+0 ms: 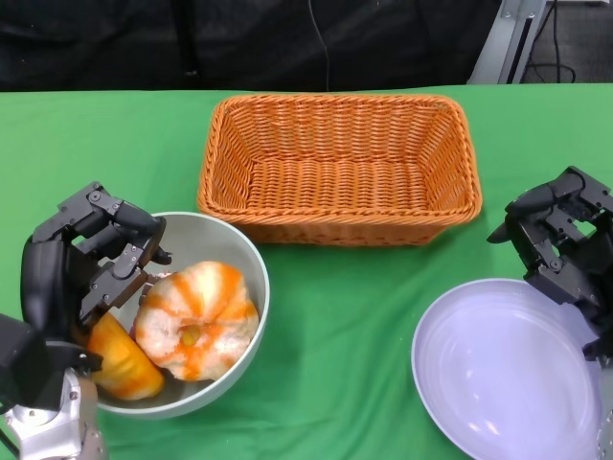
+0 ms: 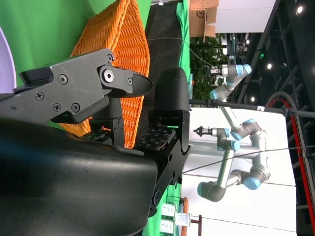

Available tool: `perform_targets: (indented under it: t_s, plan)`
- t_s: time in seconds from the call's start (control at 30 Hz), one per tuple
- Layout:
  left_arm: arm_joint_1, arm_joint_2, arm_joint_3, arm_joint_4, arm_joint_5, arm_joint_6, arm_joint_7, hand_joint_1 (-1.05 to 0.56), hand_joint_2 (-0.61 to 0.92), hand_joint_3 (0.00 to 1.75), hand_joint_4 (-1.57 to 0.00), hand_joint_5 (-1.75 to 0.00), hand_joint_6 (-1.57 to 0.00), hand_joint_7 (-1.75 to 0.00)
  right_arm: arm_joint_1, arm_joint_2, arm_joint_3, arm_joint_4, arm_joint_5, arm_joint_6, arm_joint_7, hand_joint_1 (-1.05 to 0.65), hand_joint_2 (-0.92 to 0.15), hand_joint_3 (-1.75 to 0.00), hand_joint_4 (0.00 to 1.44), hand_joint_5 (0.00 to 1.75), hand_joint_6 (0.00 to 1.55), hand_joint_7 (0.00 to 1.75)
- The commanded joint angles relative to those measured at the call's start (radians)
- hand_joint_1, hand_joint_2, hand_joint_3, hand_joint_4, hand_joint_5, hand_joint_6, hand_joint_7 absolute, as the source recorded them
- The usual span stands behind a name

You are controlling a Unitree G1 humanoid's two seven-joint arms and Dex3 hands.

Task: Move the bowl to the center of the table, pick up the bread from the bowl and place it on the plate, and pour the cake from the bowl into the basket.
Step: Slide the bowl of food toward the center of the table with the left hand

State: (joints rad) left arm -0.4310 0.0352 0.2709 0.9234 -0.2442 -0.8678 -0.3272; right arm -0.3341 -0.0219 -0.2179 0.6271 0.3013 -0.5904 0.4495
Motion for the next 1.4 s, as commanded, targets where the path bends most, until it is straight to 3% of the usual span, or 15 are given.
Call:
perform_targets:
  t_s: [0.03, 1.13, 1.23, 1.4]
  plan:
    - [-0.003, 0.008, 0.002, 0.012, -0.002, -0.001, 0.002, -0.13, 0.92, 0.33, -0.81, -1.53, -0.86, -1.2, -0.007, -0.016, -0.008, 0.003, 0.01, -0.006, 0.002, -0.1, -0.8, -0.58, 0.8, 1.48, 0.73, 1.14]
    - [-0.012, 0.005, 0.014, 0.012, -0.009, -0.035, -0.006, -0.15, 0.92, 0.31, -0.78, -1.53, -0.84, -1.21, -0.013, -0.011, -0.009, 0.022, 0.006, -0.019, -0.003, -0.11, -0.82, -0.55, 0.8, 1.46, 0.73, 1.13]
    - [-0.012, 0.005, 0.015, -0.01, -0.015, -0.065, -0.01, -0.17, 0.92, 0.32, -0.78, -1.42, -0.85, -1.11, -0.015, -0.017, -0.007, 0.025, 0.007, -0.016, 0.006, -0.12, -0.81, -0.56, 0.8, 1.46, 0.73, 1.13]
    - [0.001, 0.006, 0.011, -0.073, 0.008, -0.077, 0.033, -0.25, 0.92, 0.24, -0.81, -1.14, -0.94, -0.69, -0.016, -0.013, -0.01, 0.025, 0.016, -0.013, 0.013, -0.13, -0.8, -0.56, 0.79, 1.46, 0.73, 1.13]
